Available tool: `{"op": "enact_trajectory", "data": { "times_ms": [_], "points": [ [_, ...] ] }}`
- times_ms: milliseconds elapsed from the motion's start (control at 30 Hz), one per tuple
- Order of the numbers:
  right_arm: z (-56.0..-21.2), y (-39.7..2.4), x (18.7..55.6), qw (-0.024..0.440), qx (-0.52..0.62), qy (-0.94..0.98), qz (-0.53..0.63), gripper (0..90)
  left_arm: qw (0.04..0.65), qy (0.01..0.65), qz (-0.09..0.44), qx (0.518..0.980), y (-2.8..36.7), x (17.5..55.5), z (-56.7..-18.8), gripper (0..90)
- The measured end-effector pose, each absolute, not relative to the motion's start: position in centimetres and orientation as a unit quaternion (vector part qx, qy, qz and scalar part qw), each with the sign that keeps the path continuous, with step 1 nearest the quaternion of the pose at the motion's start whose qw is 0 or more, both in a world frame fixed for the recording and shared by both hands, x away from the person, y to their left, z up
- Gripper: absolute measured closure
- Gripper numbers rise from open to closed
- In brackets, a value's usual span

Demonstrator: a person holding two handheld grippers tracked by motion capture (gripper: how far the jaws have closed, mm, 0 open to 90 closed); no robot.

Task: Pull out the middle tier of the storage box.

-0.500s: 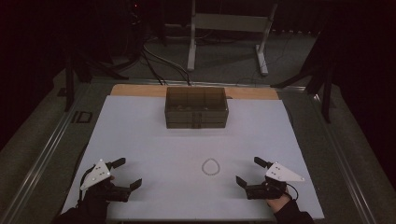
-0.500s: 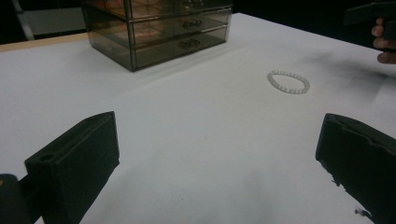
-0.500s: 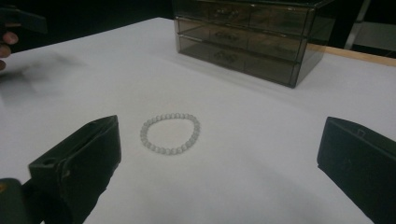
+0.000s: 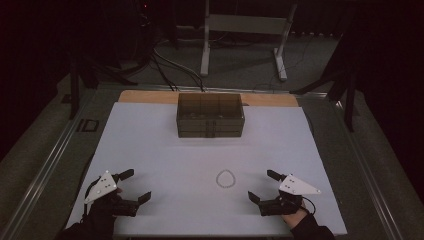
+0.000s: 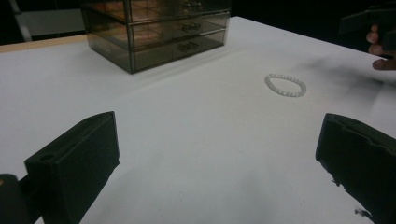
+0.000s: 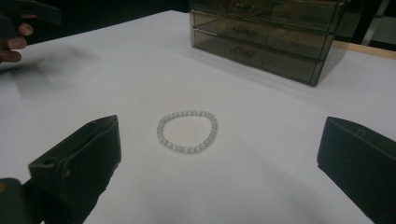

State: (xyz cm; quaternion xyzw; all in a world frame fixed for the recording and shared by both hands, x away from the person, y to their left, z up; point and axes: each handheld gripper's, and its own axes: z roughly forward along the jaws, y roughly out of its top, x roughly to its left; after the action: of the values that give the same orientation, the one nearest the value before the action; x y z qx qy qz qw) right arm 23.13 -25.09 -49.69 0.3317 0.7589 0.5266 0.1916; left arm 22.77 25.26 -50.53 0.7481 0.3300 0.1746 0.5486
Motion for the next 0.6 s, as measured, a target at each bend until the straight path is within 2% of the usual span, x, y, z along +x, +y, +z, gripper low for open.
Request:
{"op": "enact_trajectory", "data": {
  "times_ms": [600],
  "points": [
    [-48.2,-24.4,23.3,0.229,0.314,0.768,0.509,0.0,0.549,0.328,0.176,0.748,25.2,22.7,-50.5,1.0]
  ]
}}
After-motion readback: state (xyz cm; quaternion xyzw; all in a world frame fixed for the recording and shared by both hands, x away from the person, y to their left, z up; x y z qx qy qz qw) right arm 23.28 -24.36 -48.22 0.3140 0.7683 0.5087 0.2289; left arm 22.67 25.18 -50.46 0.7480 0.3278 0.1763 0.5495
